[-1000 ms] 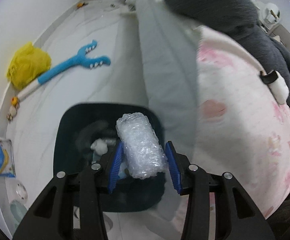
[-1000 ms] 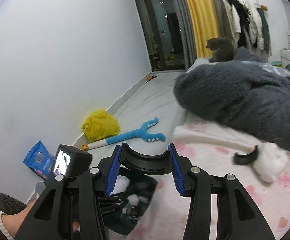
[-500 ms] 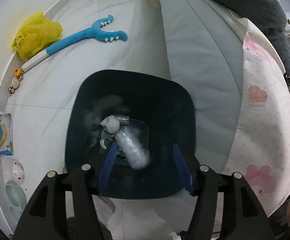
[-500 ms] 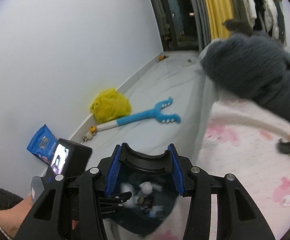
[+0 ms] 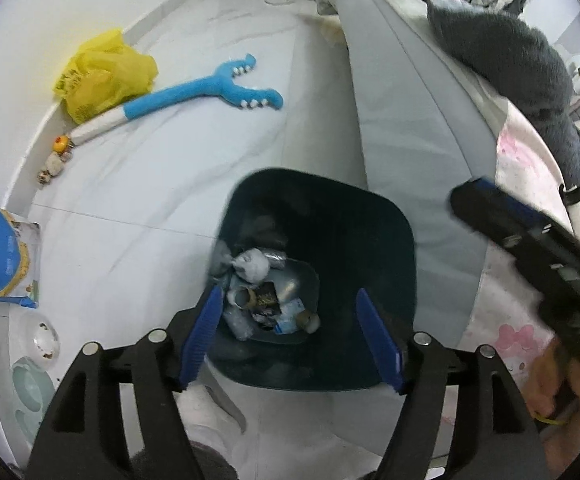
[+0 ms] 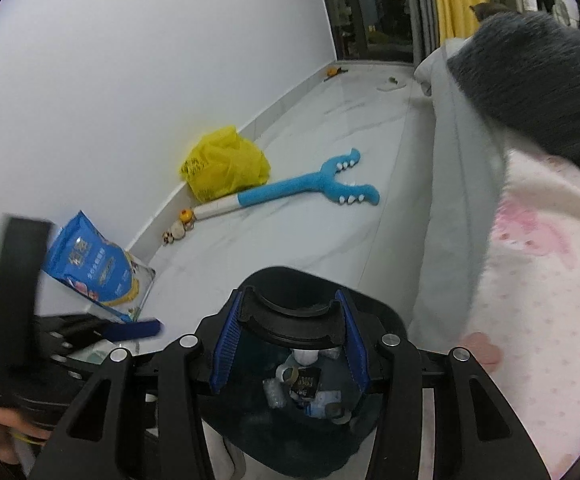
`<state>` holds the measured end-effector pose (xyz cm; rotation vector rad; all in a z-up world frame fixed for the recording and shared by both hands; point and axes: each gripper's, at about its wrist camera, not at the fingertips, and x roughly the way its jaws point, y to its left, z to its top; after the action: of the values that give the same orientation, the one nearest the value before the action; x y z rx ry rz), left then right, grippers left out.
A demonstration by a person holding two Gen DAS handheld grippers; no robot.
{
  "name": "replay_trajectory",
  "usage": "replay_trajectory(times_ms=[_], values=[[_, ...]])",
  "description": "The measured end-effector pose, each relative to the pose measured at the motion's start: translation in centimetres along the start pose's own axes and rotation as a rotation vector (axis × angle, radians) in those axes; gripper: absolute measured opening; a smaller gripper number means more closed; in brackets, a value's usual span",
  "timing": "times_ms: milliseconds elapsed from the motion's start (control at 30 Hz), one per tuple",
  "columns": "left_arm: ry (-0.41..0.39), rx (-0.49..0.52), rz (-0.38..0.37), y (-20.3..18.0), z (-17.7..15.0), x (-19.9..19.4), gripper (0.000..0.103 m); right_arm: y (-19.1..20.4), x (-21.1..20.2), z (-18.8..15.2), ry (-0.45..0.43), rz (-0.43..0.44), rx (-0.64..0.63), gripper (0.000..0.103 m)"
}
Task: Collect trash
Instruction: 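Lower the black clip into the bin and open the right gripper, then move both grippers away from the bin toward the bed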
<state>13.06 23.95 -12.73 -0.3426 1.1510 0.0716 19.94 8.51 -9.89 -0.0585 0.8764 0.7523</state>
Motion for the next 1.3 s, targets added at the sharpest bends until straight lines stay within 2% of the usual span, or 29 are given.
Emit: replay_trajectory(times_ms=[300, 533, 800, 867, 967, 1033, 1300], values=[[-0.107, -0.071, -0.003, 3.9, 0.6, -3.6, 0.079, 1.1, 5.5, -1.5, 0.146, 0.018, 0.028, 0.047], [-0.248, -0.042, -0.021, 4.8, 0.9, -7.1, 0.084, 2.5, 9.2, -3.6, 0.274, 0.004, 0.009, 0.048], [-0.395, 0.008, -0.023, 4.4, 0.8, -10.6, 0.087, 2.7, 12.7, -5.8, 0.377, -0.036, 0.004, 0.048], [-0.432, 0.015, -0.023, 4.4, 0.8, -11.6, 0.087, 2.8, 13.2, -6.2, 0.390, -0.052, -0.002, 0.058], [-0.482, 0.023, -0.048, 4.1, 0.9, -13.0, 0.092, 2.8, 13.3, -6.5, 0.393, -0.064, -0.001, 0.080], [-0.517, 0.035, -0.059, 3.6, 1.0, -13.9, 0.093, 2.9, 13.0, -6.6, 0.393, -0.059, -0.004, 0.088], [-0.640, 0.100, -0.058, 0.6, 1.0, -16.6, 0.094, 3.1, 9.7, -4.9, 0.322, -0.011, 0.002, 0.096]])
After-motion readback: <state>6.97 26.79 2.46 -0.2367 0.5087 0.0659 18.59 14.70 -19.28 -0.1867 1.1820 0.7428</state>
